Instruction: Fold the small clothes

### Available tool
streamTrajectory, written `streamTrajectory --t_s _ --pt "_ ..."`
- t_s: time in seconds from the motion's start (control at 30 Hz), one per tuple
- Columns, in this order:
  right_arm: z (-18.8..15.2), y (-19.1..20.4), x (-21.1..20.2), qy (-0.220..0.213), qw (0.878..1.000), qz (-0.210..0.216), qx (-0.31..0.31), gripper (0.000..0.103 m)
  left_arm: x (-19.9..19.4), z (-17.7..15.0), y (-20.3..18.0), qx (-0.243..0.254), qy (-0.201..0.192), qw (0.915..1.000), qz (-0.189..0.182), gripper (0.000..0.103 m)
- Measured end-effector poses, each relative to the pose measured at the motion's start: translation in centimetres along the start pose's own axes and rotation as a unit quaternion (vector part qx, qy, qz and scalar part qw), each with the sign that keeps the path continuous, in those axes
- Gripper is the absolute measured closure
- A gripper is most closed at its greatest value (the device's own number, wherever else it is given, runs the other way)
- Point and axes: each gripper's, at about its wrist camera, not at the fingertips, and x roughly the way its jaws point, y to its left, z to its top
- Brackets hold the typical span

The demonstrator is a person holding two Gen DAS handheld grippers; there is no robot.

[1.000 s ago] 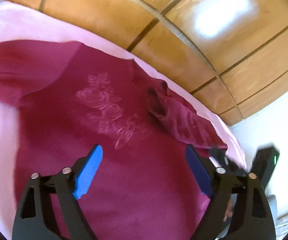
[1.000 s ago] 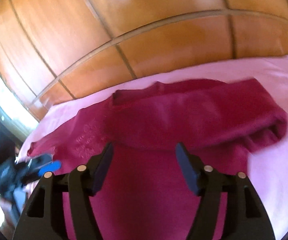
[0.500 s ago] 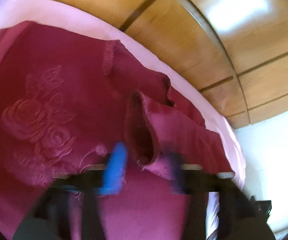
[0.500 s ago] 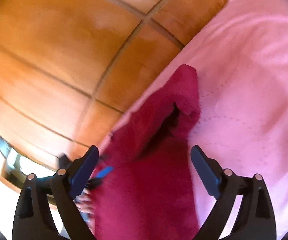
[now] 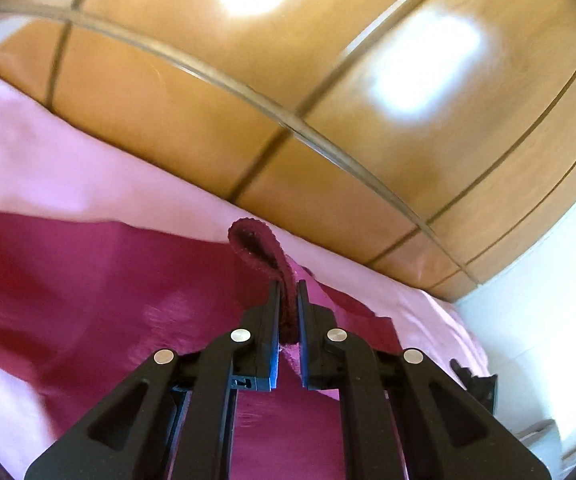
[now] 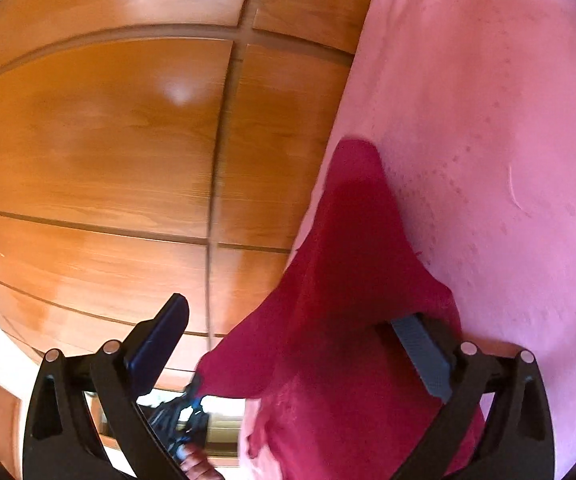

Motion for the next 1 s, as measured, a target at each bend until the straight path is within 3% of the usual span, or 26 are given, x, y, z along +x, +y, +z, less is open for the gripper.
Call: streamTrajectory --t_s 0.13,0.27,0.33,0.4,0.5,0.6,0.7,0.8,0.83,0.9,1.0 --pt "-0.6 0.2 0.1 0.005 0.999 -0.021 -0.031 0.003 0.1 -0.4 3.2 -0.007 0.001 0.9991 0.042 0.097" --pt "-1.6 0.9 1.2 0.026 0.993 -0.073 -0.086 0.004 3.7 -3.3 6.1 0.016 0.054 0.9902 0.128 0.097" --pt "-2.3 1.6 1.1 0.044 0.987 -0.104 -0.115 0.003 5.2 -4.7 7.2 0.018 0.074 0.9861 0.148 0.097" --pt "-3.3 2.6 0.8 0.067 0.974 -0.147 -0.156 0.003 4.8 -5.2 7.7 0.022 0.062 0.9876 0.143 0.097" --pt "-5.4 4.8 -0.1 0.097 0.947 -0.186 -0.244 0.004 4.2 -4.8 7.4 0.018 0.053 0.9898 0.131 0.097" --pt "-7.5 7.9 -0.3 0.09 0.916 -0.205 -0.332 0.005 3.3 -4.5 6.9 0.032 0.042 0.991 0.123 0.097" --pt "-8.4 9.8 1.7 0.078 0.895 -0.217 -0.381 0.005 2.4 -4.3 5.5 0.059 0.019 0.9914 0.116 0.097" --pt "-8.4 9.2 5.7 0.074 0.869 -0.26 -0.415 0.005 1.2 -3.6 4.1 0.084 -0.018 0.9908 0.105 0.097" --pt "-8.4 8.2 7.2 0.076 0.857 -0.291 -0.419 0.005 1.1 -3.5 3.9 0.09 -0.021 0.9892 0.113 0.097" --pt "-8.3 6.1 9.1 0.09 0.845 -0.325 -0.414 0.006 2.2 -3.6 4.5 0.106 -0.001 0.9825 0.154 0.097" --pt "-9.7 5.1 10.4 0.067 0.809 -0.355 -0.463 0.004 4.0 -4.3 6.7 0.088 0.042 0.9693 0.226 0.096"
